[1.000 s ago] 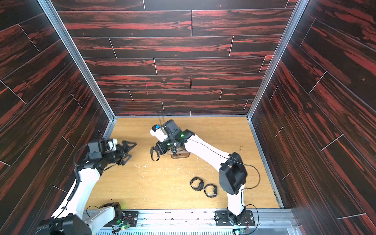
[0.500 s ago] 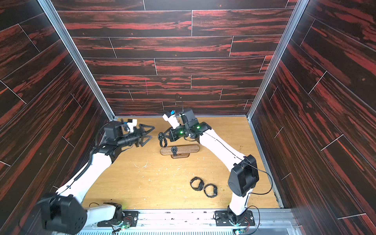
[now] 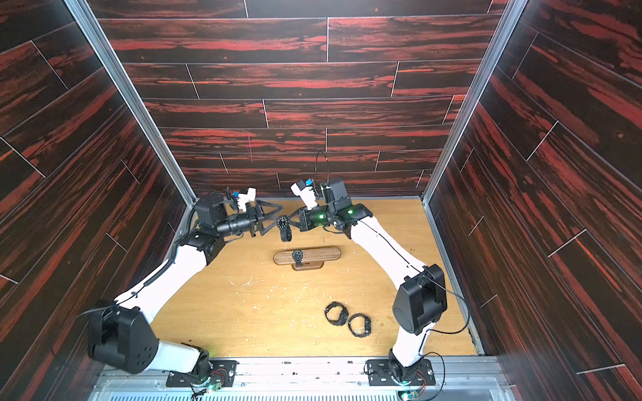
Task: Place watch on stand
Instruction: Place the watch on the stand.
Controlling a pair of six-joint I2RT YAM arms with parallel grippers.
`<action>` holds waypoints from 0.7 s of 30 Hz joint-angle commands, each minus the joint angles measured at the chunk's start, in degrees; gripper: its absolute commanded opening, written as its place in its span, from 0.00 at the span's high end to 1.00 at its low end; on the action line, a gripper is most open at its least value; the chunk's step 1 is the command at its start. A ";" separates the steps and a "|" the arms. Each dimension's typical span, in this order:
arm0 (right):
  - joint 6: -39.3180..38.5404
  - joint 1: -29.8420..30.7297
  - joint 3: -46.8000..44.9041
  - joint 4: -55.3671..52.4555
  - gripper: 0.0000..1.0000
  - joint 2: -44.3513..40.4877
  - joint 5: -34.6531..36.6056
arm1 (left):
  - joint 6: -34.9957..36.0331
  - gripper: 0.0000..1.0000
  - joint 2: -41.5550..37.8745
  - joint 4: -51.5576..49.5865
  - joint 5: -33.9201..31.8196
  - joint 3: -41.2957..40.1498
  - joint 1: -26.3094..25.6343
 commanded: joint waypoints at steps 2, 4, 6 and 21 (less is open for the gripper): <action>2.35 -1.79 0.48 1.97 1.00 -1.56 -4.21 | -0.99 0.32 1.83 3.44 2.31 1.73 -0.57; 2.58 -2.31 0.96 1.91 1.00 -1.42 -4.82 | -2.72 0.35 2.67 5.75 2.60 1.67 -0.76; 2.36 -2.69 1.57 1.37 1.00 -1.20 -4.65 | -3.76 0.36 3.22 7.05 2.72 2.02 -0.99; -0.02 -3.86 4.54 -2.52 1.00 1.68 -2.00 | -12.42 0.42 4.99 16.59 2.78 2.70 -3.06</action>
